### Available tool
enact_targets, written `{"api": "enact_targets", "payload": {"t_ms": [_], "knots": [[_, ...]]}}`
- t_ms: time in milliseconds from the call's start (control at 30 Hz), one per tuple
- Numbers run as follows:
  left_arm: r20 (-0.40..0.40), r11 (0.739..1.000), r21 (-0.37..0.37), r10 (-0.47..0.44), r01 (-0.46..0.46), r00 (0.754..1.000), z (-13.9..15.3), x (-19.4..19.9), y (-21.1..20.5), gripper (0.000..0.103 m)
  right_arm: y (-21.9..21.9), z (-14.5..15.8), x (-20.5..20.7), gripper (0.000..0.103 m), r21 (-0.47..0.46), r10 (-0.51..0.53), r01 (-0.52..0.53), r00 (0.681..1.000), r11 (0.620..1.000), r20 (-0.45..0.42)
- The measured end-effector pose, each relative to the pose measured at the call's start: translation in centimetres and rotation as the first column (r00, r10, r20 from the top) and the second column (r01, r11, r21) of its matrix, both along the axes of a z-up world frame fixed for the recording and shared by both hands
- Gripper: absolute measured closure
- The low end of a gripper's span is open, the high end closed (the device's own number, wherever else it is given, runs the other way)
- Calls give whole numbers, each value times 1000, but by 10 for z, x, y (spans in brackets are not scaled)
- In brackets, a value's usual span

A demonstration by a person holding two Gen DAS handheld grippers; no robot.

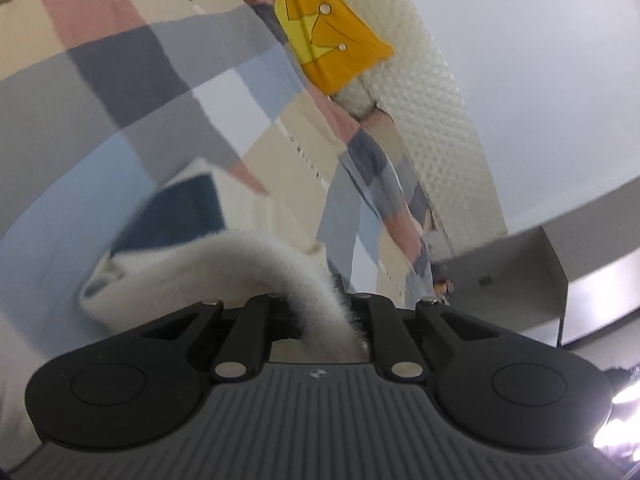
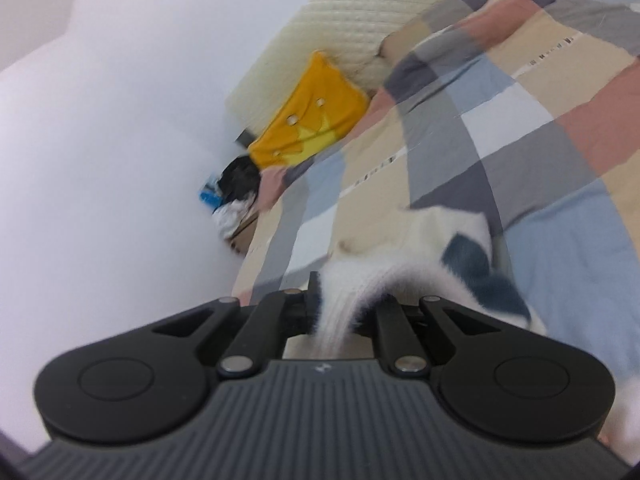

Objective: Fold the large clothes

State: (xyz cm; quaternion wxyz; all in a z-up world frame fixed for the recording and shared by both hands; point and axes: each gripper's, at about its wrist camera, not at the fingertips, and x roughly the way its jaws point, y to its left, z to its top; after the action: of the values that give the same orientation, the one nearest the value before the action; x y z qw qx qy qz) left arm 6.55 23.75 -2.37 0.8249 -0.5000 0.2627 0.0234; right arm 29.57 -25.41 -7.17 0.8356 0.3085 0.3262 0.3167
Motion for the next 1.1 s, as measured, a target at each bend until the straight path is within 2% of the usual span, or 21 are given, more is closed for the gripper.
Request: {"api": "enact_targets", "payload": {"t_ms": [100, 167, 300, 433, 533, 667, 833, 933, 967, 1033, 1100], "knots": [[-34, 998, 40, 42, -40, 999, -2, 38, 9, 92, 10, -9, 30, 94, 8, -54, 54, 999, 999, 0], [-51, 998, 25, 62, -61, 997, -12, 62, 18, 92, 15, -18, 48, 94, 23, -84, 84, 996, 996, -15], [-68, 994, -13, 105, -107, 992, -40, 109, 32, 92, 26, -36, 78, 94, 11, -122, 122, 992, 992, -34], [-73, 992, -7, 124, -125, 990, -72, 143, 40, 92, 36, -63, 104, 94, 15, -162, 163, 985, 987, -57], [-77, 992, 25, 122, -120, 990, -97, 168, 47, 92, 42, -87, 124, 94, 11, -178, 179, 981, 984, -74], [-74, 994, 35, 104, -101, 992, -124, 198, 57, 91, 51, -105, 144, 94, -17, -203, 203, 976, 979, -80], [-76, 994, 64, 93, -89, 993, -148, 225, 64, 91, 60, -122, 162, 94, 2, -252, 254, 962, 967, -101], [-96, 996, 23, 89, -87, 991, -173, 240, 77, 91, 73, -132, 173, 94, -64, -256, 252, 964, 966, -65], [-106, 996, 27, 84, -81, 991, -179, 244, 80, 91, 76, -135, 176, 94, -82, -260, 255, 964, 964, -60], [-114, 995, 88, 66, -56, 991, -187, 249, 81, 91, 79, -145, 179, 94, -97, -269, 262, 961, 960, -69], [-117, 995, 77, 68, -59, 991, -195, 249, 82, 91, 83, -152, 181, 94, -117, -267, 258, 961, 959, -70]]}}
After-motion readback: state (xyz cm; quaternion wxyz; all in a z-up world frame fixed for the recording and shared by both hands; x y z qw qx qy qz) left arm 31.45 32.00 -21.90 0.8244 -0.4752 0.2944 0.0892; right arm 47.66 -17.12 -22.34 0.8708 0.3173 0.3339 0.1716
